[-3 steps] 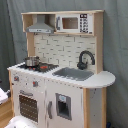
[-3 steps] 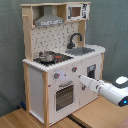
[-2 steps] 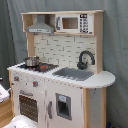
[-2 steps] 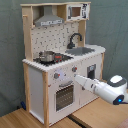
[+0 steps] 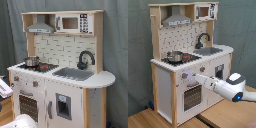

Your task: Play with the kitchen

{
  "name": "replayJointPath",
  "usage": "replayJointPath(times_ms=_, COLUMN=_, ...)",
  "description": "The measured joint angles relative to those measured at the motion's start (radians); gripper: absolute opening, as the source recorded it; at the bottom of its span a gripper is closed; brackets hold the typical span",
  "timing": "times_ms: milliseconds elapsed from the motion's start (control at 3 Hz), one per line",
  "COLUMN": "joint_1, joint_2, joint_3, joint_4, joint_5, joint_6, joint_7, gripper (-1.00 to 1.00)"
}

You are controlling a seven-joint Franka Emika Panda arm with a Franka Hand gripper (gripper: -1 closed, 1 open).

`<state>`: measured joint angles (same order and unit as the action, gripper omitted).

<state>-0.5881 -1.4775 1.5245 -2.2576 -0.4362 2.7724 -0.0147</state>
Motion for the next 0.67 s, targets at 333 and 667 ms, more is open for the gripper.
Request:
replayJointPath(times_ms=333, joint_1=-0.055, joint_2=-0.001, joint_3=0.002, joint_4=0.001, joint_5=0.000, joint_6=0.086, joint_7=0.000, gripper=1.00)
replayJointPath(times_ms=667, joint_1=-0.110, joint_2=-0.003, joint_3=0.005, joint_4=0.001, joint_5=0.000, joint_6=0.178, joint_7=0.000, gripper=1.00)
